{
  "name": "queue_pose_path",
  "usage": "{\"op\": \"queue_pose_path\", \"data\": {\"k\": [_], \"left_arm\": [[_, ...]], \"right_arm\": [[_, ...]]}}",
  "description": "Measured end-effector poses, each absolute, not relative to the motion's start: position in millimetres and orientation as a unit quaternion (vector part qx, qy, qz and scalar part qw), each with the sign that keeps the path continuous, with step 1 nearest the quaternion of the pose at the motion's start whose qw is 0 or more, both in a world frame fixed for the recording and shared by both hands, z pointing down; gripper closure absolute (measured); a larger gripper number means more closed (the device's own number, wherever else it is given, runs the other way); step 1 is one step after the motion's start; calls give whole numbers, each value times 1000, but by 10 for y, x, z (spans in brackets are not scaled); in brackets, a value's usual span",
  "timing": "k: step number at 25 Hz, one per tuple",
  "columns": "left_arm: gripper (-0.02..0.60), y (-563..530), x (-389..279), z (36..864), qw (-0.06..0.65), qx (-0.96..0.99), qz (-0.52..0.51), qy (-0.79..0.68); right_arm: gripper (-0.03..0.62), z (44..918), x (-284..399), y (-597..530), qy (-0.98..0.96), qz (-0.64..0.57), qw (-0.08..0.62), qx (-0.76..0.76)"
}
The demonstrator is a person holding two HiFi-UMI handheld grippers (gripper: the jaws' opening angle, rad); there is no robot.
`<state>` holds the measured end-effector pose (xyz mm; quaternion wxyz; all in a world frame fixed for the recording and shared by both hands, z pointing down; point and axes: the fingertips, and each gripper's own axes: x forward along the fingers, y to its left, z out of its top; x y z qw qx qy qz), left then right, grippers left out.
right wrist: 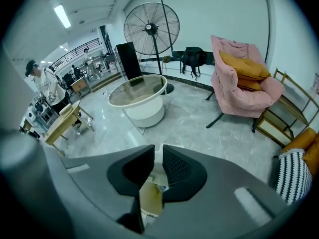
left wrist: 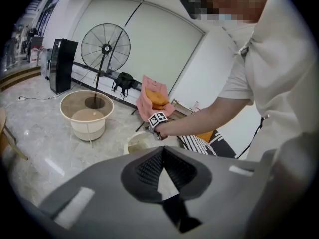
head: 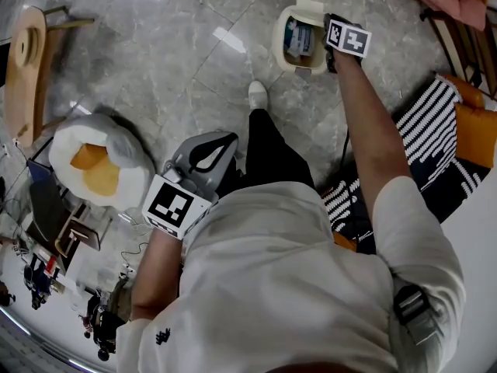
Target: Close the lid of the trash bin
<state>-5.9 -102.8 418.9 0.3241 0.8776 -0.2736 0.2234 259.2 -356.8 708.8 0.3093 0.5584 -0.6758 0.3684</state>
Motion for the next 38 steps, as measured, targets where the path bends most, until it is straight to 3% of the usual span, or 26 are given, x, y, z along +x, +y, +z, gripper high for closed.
{"op": "queue_pose_path", "data": {"k": [10, 38], "left_arm": [[525, -886, -106, 4235, 307, 885, 221, -271], [525, -504, -17, 4430, 357, 864, 242, -261]], "right_arm": [[546, 7233, 2565, -3119, -671, 378, 324, 550], [548, 7797, 2479, -2302, -658, 403, 358, 526]]}}
